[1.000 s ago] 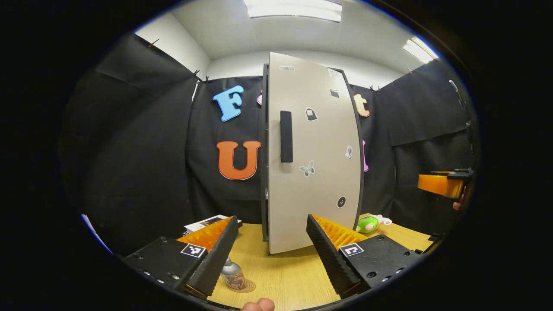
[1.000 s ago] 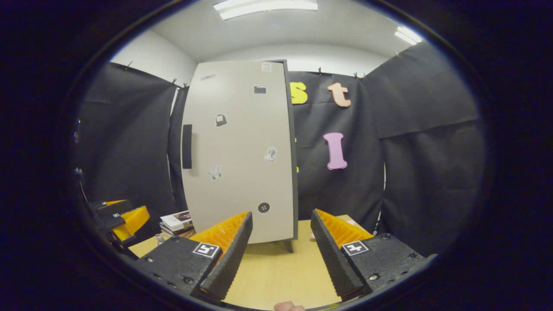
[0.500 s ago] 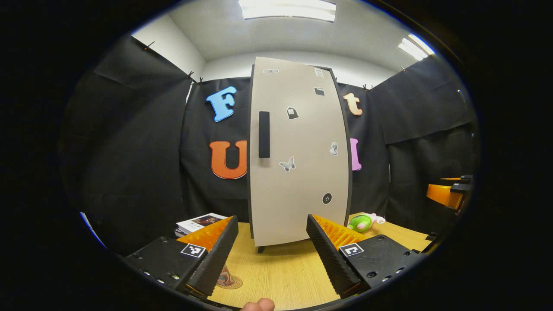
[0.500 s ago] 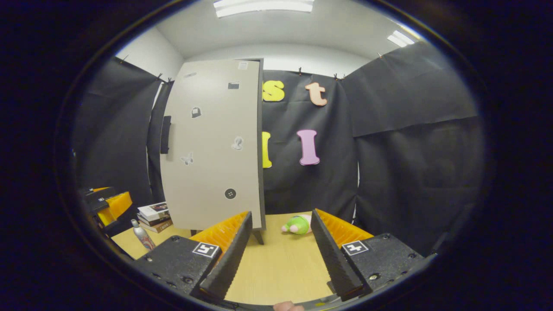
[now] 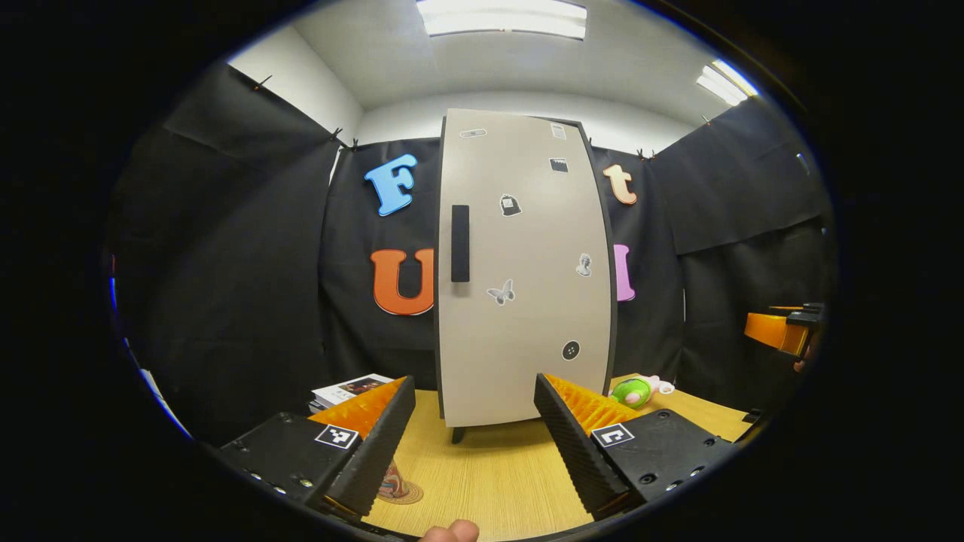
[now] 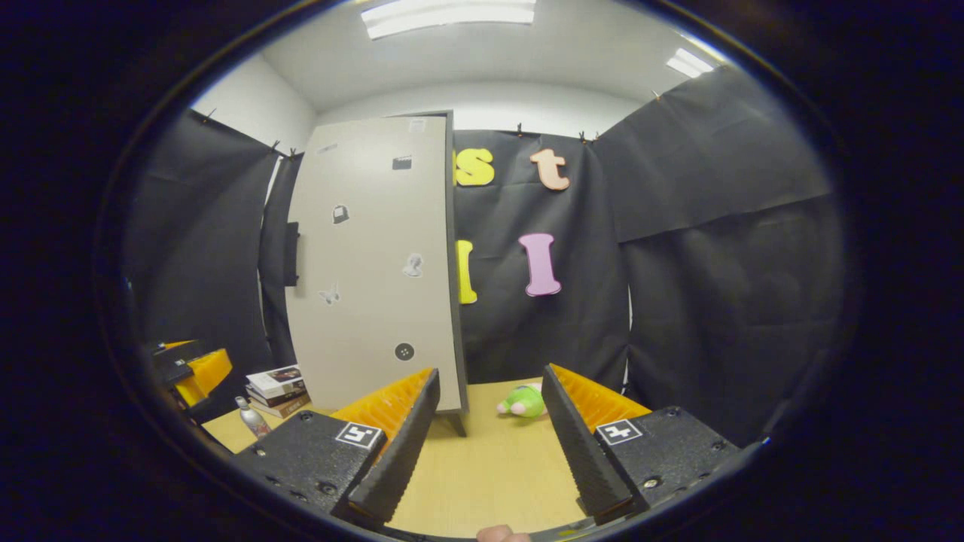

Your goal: Open the cabinet door with the right hand, grasp the bottle in the cabinet with the left hand and place it on the coaster, then close the cabinet door with the right hand.

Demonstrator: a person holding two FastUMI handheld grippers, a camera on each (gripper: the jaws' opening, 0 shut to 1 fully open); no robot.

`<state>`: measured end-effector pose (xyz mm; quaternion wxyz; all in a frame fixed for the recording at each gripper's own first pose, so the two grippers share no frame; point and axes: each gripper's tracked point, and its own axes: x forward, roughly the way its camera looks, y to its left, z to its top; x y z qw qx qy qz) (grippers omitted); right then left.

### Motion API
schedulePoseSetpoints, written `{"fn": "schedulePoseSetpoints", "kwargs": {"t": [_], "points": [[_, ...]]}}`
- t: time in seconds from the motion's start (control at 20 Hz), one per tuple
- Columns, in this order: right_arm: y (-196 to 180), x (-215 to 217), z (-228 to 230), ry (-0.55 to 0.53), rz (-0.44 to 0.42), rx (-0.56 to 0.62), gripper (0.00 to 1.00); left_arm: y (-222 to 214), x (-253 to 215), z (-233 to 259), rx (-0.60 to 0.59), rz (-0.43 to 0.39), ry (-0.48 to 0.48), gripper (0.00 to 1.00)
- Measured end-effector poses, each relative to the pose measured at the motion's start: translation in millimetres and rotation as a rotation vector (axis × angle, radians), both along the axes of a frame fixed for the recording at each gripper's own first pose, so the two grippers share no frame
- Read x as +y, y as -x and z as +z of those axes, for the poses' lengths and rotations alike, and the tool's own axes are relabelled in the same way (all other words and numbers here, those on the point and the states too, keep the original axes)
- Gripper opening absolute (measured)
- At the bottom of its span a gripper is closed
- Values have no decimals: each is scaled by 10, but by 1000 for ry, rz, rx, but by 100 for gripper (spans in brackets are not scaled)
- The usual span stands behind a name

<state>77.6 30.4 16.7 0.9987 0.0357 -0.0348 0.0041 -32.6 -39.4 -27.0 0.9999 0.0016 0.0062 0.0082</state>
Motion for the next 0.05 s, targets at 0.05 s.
{"fn": "schedulePoseSetpoints", "kwargs": {"t": [0.05], "points": [[-10,-1,-3,1,-1,3,89,-1,-1,-9,2,0,1,96]]}}
